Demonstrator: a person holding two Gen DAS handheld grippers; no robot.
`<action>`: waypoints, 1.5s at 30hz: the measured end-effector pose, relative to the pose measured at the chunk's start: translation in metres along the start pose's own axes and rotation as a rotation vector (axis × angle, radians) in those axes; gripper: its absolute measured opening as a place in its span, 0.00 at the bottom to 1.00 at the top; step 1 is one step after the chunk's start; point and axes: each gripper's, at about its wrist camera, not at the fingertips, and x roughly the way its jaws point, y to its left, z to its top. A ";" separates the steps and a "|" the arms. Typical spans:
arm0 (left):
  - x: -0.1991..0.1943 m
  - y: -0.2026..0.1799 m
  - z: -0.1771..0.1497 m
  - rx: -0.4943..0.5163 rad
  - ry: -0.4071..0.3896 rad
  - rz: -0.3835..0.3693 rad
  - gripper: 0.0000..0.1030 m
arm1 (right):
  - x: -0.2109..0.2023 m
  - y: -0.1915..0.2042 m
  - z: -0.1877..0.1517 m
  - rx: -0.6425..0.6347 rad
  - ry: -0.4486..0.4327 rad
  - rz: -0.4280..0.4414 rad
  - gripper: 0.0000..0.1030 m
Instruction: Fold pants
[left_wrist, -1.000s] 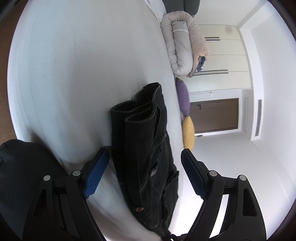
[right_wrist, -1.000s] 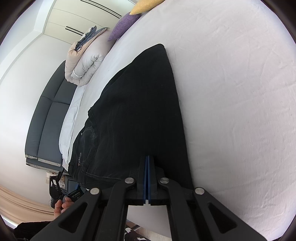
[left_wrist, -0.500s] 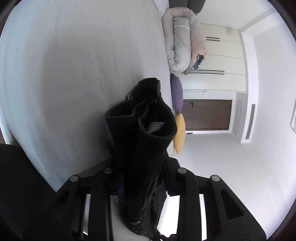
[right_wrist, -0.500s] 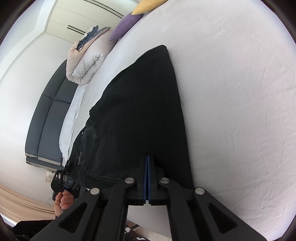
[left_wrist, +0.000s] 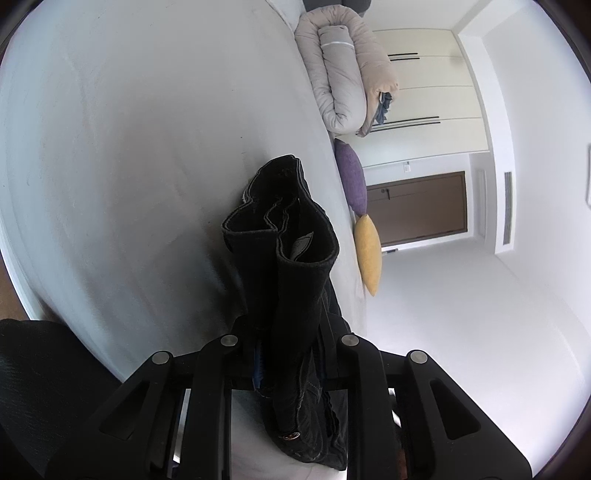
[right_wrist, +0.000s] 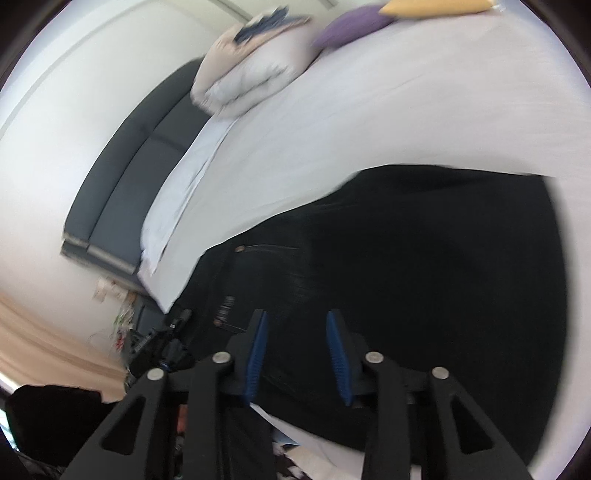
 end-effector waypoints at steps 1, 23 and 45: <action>0.000 0.000 0.000 0.006 0.002 0.003 0.18 | 0.015 0.003 0.006 0.003 0.025 -0.007 0.29; 0.018 -0.107 -0.007 0.324 0.012 0.068 0.18 | 0.085 -0.021 -0.001 0.032 0.080 -0.068 0.03; 0.197 -0.232 -0.264 1.379 0.407 0.359 0.18 | -0.053 -0.129 -0.034 0.321 -0.123 0.210 0.76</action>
